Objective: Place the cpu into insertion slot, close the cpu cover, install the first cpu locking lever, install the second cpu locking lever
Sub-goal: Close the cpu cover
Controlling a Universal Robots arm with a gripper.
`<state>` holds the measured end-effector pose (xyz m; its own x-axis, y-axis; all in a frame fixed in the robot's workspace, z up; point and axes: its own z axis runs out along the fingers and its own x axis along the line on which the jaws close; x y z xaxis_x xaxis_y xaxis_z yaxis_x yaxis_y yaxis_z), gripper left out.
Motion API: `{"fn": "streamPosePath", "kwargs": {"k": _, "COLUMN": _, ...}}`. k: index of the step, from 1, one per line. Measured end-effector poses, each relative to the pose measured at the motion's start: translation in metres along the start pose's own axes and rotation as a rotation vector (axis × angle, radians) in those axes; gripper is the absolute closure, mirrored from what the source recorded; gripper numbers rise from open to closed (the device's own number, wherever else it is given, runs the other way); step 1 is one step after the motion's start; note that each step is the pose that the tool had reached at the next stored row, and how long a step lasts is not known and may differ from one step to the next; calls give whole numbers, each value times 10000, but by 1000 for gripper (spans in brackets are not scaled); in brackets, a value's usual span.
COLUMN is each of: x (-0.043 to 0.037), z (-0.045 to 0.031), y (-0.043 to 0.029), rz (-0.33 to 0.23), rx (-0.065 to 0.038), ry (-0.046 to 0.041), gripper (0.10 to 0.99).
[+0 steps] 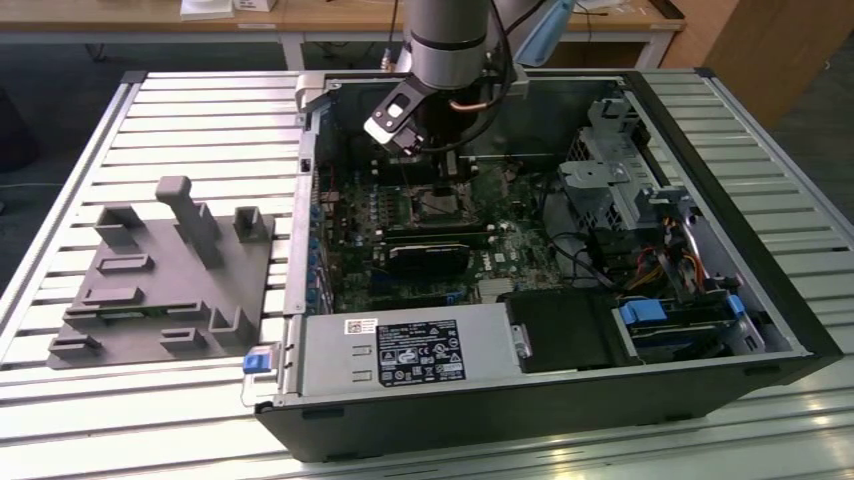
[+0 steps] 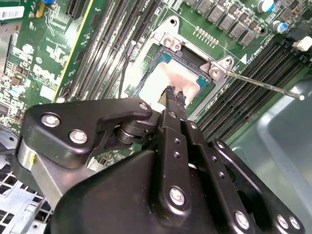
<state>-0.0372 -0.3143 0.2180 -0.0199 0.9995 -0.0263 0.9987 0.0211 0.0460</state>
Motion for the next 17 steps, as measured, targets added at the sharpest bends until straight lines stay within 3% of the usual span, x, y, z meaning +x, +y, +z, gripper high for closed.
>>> {"fn": "streamPosePath", "kwargs": {"k": 5, "x": -2, "z": -84, "y": 4, "rz": 3, "rx": 0, "ry": 10, "gripper": 980}}
{"fn": "streamPosePath", "kwargs": {"k": 17, "x": -12, "z": -454, "y": 21, "rz": 4, "rx": 1, "ry": 12, "gripper": 980}}
